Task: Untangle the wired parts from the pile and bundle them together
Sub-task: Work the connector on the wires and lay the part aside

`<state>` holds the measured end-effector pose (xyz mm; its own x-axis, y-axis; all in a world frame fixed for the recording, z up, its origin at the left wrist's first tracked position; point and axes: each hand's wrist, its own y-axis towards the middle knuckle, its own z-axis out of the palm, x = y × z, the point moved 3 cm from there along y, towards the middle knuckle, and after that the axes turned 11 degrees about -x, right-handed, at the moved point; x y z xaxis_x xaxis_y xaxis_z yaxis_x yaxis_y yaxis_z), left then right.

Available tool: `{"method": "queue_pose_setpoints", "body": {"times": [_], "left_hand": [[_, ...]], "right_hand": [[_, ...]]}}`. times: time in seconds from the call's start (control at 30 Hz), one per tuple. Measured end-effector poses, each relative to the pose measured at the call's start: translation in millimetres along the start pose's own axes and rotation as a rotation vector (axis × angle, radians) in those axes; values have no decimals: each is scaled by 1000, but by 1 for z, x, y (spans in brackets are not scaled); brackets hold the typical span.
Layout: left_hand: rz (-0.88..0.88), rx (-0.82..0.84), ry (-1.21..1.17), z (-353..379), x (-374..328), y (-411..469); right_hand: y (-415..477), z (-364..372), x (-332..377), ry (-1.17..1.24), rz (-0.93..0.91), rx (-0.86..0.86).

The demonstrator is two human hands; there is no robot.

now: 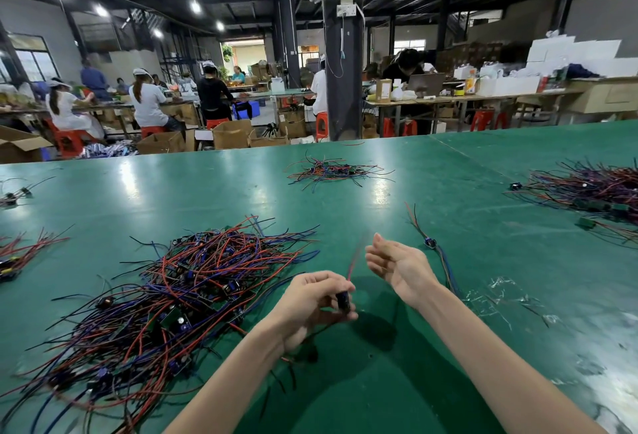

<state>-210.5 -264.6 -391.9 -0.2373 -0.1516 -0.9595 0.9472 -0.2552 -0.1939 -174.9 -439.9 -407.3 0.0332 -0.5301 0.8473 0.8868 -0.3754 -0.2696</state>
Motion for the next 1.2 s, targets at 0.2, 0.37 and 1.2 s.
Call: {"method": "queue_pose_setpoints", "body": {"times": [0.2,0.37,1.2], "left_hand": [[122,-288,-205,-18,-14,8],[135,-341,-261,-21,-17,6],[195,-118,36,-19,-2,14]], "right_hand": [[-44,22,-21,-277,198,389],[-74,42,-38,-323,190,570],[-66,33,-28,-405,-56,326]]}}
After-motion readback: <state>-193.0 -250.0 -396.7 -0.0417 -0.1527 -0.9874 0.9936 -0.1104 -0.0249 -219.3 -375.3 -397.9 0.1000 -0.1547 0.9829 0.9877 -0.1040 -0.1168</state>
